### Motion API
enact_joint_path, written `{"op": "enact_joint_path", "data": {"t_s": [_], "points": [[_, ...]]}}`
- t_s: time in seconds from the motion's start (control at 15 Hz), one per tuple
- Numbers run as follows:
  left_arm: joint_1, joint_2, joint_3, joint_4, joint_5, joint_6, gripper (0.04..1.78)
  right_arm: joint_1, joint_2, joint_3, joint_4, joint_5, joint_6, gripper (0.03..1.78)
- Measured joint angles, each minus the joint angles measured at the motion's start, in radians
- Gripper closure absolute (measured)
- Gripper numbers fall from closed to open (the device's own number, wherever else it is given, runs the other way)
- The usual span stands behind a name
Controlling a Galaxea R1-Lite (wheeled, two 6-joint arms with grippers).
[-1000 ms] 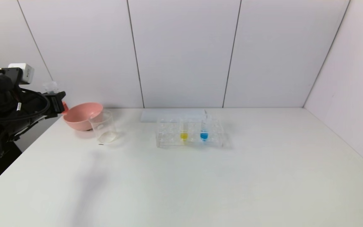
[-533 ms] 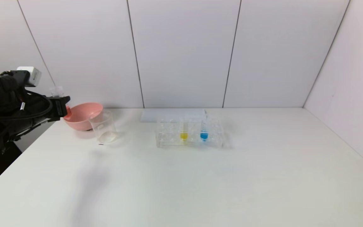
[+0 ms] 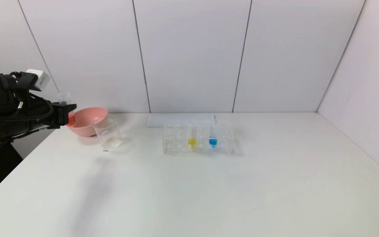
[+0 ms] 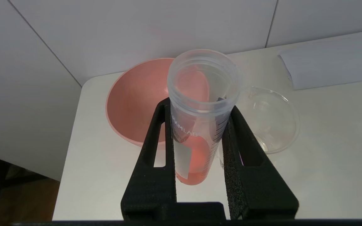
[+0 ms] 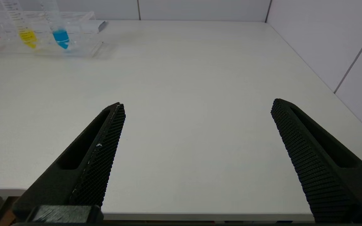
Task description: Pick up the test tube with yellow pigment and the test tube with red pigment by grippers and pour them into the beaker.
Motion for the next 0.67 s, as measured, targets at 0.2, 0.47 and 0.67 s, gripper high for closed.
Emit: {"op": "enact_joint_path", "data": {"t_s": [0.2,0.47,0.67], "points": [[0.036,0.002,-0.027,0.048,-0.09,0.063,1.38,0.0,0.0,0.0,0.0,0.0,0.0,0.11],[0.06,0.007,-0.056,0.122,-0.131,0.136,1.38,0.0,0.0,0.0,0.0,0.0,0.0,0.11],[0.063,0.012,-0.07,0.143,-0.158,0.19,1.38,0.0,0.0,0.0,0.0,0.0,0.0,0.11]]}}
